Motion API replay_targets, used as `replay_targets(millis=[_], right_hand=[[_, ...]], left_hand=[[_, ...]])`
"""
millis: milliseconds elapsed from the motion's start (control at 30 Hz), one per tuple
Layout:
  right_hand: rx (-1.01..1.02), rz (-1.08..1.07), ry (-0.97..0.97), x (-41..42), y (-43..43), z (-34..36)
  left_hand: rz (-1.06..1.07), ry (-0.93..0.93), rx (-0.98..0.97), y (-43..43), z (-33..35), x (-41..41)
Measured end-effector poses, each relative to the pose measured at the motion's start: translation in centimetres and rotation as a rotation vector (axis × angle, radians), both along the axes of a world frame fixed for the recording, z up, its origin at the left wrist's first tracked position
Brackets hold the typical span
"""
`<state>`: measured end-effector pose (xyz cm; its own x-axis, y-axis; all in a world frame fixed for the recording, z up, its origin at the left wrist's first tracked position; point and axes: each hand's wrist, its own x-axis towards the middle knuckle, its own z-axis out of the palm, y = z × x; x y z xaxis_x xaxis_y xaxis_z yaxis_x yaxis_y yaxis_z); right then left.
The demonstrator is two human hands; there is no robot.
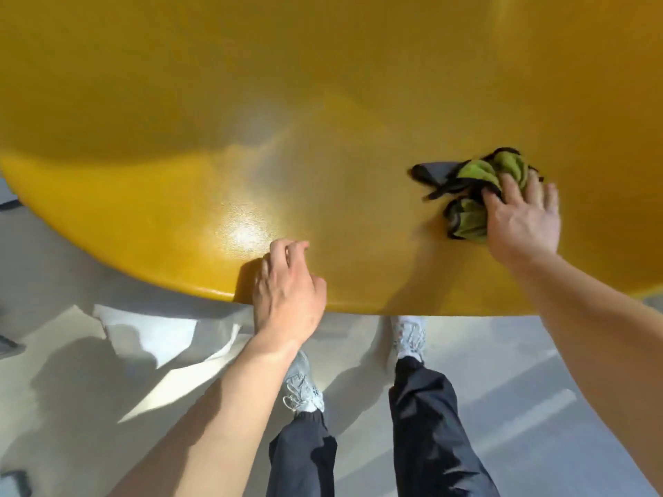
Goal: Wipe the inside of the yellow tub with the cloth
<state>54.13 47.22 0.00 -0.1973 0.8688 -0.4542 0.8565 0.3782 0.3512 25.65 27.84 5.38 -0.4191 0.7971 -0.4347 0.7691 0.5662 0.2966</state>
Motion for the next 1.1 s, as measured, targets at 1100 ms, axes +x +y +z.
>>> replay_targets(millis=[1100], right_hand=[[-0.798,-0.891,1.456,-12.6,-6.3,10.0]], left_hand=[[0.043,-0.311,-0.087,6.8,4.9,1.7]])
